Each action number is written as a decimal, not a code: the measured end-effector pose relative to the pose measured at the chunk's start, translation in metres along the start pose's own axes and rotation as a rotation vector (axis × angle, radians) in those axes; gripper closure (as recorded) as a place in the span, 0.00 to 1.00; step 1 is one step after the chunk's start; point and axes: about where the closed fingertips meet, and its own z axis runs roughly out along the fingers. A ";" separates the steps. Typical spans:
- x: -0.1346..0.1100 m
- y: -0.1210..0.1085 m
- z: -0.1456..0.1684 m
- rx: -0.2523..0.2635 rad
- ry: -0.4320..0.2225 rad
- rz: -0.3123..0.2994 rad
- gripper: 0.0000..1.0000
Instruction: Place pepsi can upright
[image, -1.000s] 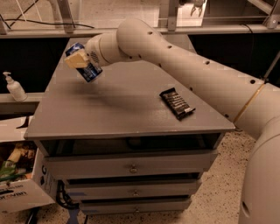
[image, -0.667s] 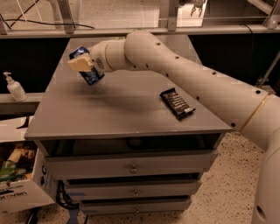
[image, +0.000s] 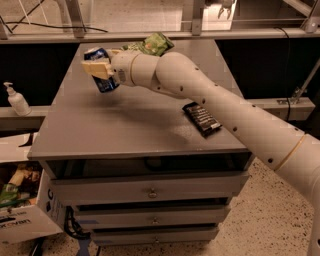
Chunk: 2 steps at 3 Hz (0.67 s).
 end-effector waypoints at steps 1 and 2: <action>-0.001 -0.001 0.000 0.000 -0.094 0.036 1.00; 0.002 -0.001 0.003 0.001 -0.146 0.064 1.00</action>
Offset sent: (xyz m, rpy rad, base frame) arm 0.0068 0.0004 -0.0064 0.2339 -0.0167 -0.0179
